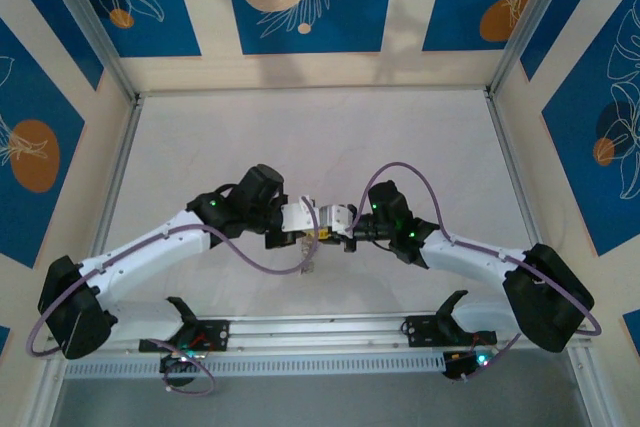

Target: Put the keys on the keyring

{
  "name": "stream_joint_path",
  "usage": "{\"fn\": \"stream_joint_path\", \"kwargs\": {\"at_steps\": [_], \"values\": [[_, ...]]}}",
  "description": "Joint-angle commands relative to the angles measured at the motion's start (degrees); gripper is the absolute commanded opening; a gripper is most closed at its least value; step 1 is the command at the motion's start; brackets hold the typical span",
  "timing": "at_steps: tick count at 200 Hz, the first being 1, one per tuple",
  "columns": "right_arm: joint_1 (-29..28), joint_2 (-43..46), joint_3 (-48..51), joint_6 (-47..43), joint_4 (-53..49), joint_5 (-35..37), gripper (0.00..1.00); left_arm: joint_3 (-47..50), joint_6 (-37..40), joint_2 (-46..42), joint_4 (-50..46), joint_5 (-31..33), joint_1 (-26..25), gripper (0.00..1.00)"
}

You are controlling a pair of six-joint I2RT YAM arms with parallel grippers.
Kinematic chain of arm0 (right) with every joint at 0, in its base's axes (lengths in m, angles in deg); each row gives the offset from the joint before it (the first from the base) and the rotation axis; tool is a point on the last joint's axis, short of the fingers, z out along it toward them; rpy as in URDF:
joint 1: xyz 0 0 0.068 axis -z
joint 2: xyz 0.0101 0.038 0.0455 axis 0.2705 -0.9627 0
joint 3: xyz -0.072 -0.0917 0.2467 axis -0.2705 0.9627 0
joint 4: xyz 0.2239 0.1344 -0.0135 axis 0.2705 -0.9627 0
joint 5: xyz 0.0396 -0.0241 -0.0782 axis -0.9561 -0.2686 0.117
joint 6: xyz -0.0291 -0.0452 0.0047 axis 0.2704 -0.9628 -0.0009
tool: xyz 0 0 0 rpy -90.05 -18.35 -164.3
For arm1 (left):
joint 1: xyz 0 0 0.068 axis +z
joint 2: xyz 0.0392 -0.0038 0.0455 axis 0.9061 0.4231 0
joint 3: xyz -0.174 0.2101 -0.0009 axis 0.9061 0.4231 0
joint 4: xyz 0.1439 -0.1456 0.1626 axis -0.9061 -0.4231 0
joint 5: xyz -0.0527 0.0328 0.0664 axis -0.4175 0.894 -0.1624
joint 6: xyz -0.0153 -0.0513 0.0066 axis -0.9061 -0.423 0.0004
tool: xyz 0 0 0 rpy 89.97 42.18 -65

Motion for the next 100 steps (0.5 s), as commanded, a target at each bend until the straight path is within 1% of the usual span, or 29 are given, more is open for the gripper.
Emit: {"fn": "stream_joint_path", "kwargs": {"at_steps": [1, 5, 11, 27, 35, 53, 71, 100], "values": [[-0.6, -0.89, -0.97, 1.91, 1.41, -0.87, 0.04, -1.54, 0.4, -0.72, 0.24, -2.59, -0.56, 0.0], [-0.64, -0.89, -1.19, 1.89, 1.19, -1.09, 0.0, -1.35, 0.33, -0.8, 0.38, -2.74, -0.63, 0.0], [-0.58, -0.95, -1.25, 2.11, 0.99, -1.26, 0.0, -0.88, 0.25, -1.12, 0.66, -2.95, -0.63, 0.0], [-0.12, -0.26, 0.22, 3.72, 4.09, -3.26, 0.0, 0.92, 0.31, -2.66, 2.31, -3.16, -0.62, 0.12], [0.66, -0.12, 1.62, 5.54, 7.56, -5.0, 0.0, 2.12, 0.49, -3.83, 3.0, -2.92, -0.57, 0.15], [2.45, 0.32, 3.43, 8.54, 12.39, -8.9, 0.0, 5.49, -0.11, -6.95, 5.13, -2.19, -0.5, 0.15], [3.19, 1.47, 5.01, 10.06, 15.31, -10.35, 0.0, 9.17, -1.2, -9.84, 8.49, -2.18, -0.46, 0.17], [3.92, 1.05, 6.28, 10.9, 19.1, -12.6, 0.0, 12.39, -3.23, -12.59, 13.57, -1.42, -0.53, 0.18]]}}
